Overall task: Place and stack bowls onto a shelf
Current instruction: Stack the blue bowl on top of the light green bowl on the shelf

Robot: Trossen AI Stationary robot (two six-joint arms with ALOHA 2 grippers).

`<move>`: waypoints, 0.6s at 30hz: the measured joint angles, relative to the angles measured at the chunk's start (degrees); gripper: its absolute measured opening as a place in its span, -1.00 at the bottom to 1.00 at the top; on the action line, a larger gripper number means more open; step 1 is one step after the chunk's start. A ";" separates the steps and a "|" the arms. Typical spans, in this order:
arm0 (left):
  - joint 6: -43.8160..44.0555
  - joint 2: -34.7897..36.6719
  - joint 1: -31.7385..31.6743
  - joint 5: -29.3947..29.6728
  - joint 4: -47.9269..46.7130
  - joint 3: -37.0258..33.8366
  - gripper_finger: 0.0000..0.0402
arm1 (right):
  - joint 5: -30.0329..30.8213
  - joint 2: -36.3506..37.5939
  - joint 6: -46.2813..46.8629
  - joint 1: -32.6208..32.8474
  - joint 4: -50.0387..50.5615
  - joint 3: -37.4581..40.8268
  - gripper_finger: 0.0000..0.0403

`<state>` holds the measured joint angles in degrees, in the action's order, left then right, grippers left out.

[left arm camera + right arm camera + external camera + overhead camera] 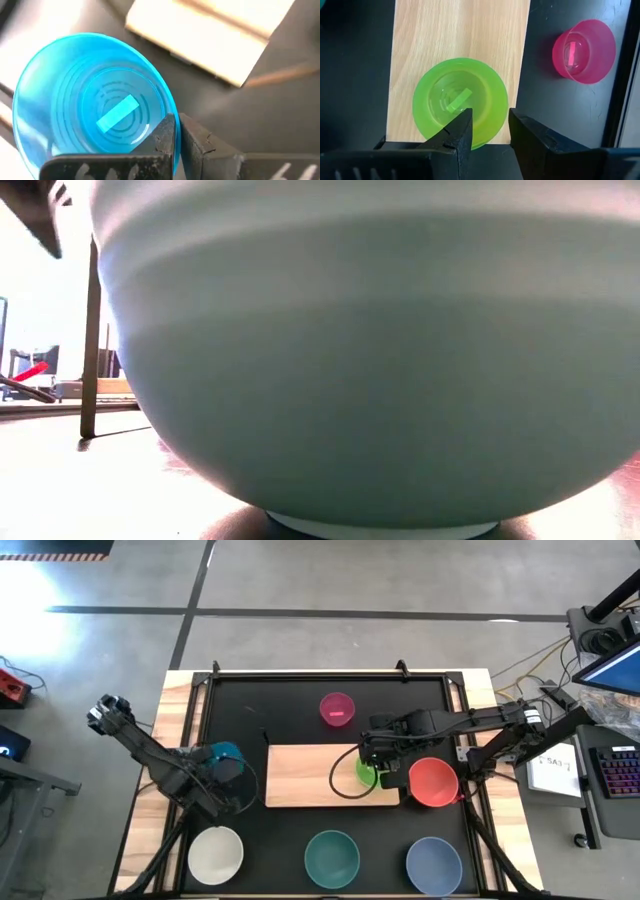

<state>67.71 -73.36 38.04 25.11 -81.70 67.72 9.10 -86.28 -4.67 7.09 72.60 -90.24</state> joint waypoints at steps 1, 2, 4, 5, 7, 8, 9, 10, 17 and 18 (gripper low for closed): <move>-1.76 0.00 0.00 1.98 0.00 1.39 -1.00 | 0.00 0.00 -0.83 0.00 0.00 0.00 -0.41; -3.45 0.00 0.00 3.83 -0.06 2.81 -1.00 | 0.00 0.00 -1.41 0.00 0.00 0.00 -0.40; -6.70 0.00 0.00 7.33 -0.29 5.64 -1.00 | -0.02 0.00 -2.46 0.00 -0.04 0.00 -0.40; -8.39 0.00 0.00 9.06 -0.34 7.09 -1.00 | 0.00 0.00 -2.86 0.00 -0.14 0.00 -0.41; -12.12 0.00 0.00 12.40 -0.19 9.98 -1.00 | -0.02 0.00 -3.74 0.00 -1.13 0.00 -0.42; -13.93 0.00 0.00 13.92 -0.18 11.37 -1.00 | -0.06 0.00 -4.23 0.00 -1.94 0.00 -0.43; -15.79 0.00 0.00 15.25 0.05 12.60 -1.00 | -0.12 0.00 -5.03 0.02 -2.63 0.00 -0.44; -17.73 0.00 -0.07 16.30 0.47 13.64 -1.00 | -0.21 0.00 -5.65 0.11 -3.44 0.00 -0.44; -39.50 -0.64 -0.09 15.47 14.80 16.20 -1.00 | -8.65 0.00 -13.74 0.93 -11.13 -0.15 -0.48; -43.68 -0.77 -0.13 14.06 18.18 15.89 -1.00 | -9.64 0.00 -14.79 1.04 -12.07 -0.15 -0.48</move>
<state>24.02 -74.13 37.91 39.17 -63.51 83.60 -0.53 -86.28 -19.46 8.13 60.53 -90.39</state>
